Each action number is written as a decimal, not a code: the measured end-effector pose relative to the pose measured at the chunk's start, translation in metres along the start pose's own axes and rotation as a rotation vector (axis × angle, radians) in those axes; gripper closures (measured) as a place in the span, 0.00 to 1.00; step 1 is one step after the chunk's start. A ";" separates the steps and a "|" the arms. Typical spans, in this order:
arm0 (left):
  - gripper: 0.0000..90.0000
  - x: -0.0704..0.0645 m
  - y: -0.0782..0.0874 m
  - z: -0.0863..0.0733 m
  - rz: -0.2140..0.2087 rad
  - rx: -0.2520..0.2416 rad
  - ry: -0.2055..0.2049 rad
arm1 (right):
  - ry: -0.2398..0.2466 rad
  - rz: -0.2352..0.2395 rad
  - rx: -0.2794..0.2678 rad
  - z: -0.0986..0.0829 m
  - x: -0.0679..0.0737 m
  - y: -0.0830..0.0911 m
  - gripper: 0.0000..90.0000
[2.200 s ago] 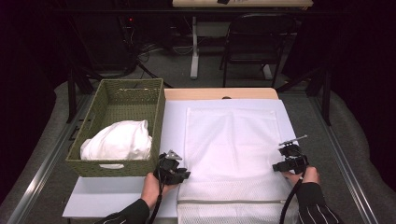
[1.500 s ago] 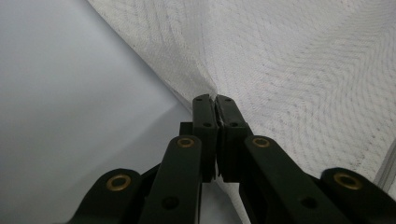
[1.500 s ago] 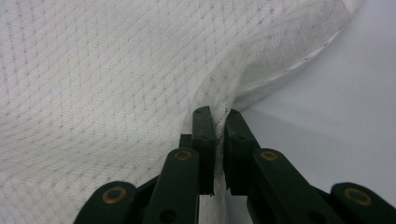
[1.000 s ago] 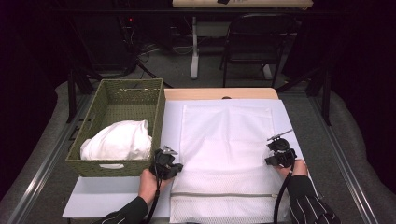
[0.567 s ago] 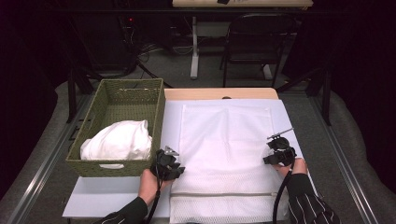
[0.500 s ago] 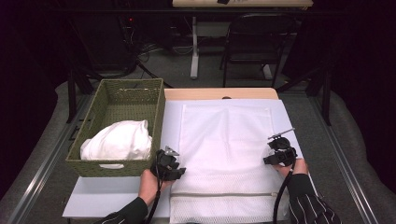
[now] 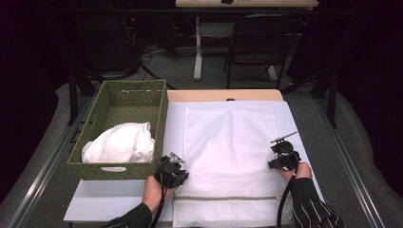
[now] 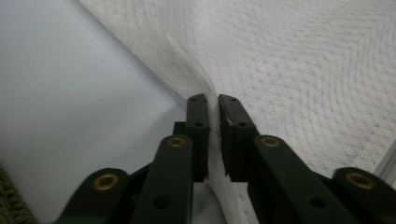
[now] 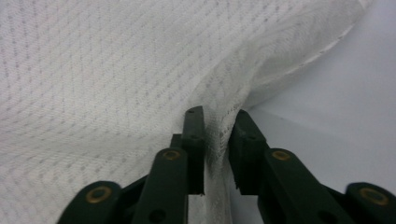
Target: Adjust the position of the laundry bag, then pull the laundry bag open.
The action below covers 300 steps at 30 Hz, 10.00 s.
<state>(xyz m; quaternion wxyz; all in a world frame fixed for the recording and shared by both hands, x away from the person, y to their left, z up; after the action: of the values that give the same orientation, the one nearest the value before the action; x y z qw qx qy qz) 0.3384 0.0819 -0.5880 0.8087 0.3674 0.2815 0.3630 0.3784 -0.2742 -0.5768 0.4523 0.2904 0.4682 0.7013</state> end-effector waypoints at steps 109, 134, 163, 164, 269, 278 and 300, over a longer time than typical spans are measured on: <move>0.99 0.025 -0.026 0.034 0.345 -0.168 0.094 | 0.112 0.046 -0.045 0.056 0.018 -0.022 0.94; 0.36 -0.008 0.041 -0.023 0.030 0.018 -0.075 | 0.062 0.095 -0.039 0.001 0.013 0.013 0.56; 0.94 0.011 0.035 -0.034 0.010 0.111 -0.058 | 0.091 0.091 0.033 -0.010 0.027 0.005 0.96; 0.95 0.011 0.035 -0.034 0.008 0.110 -0.055 | 0.092 0.093 0.033 -0.010 0.028 0.006 0.97; 0.07 -0.030 0.040 -0.016 -0.150 0.008 -0.233 | 0.095 0.047 0.010 -0.048 0.042 0.022 0.91; 0.07 -0.032 0.038 -0.014 -0.158 0.011 -0.233 | 0.098 0.083 -0.018 -0.047 0.037 0.025 1.00; 0.06 -0.034 0.033 -0.013 -0.161 0.026 -0.245 | 0.019 0.111 -0.121 -0.036 0.022 0.046 0.70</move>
<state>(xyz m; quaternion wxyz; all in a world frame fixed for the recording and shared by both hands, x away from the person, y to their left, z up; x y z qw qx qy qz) 0.2968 0.0758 -0.5624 0.8585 0.3959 0.2140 0.2457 0.3231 -0.2754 -0.5492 0.4250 0.2813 0.4125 0.7551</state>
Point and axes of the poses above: each handheld gripper's, and its own axes: y roughly backward along the jaws, z roughly out of its top, x roughly to its left, the point moved 5 cm from there along -y, roughly forward along the jaws, and after that the axes turned 6 degrees about y, right-handed, at the moved point
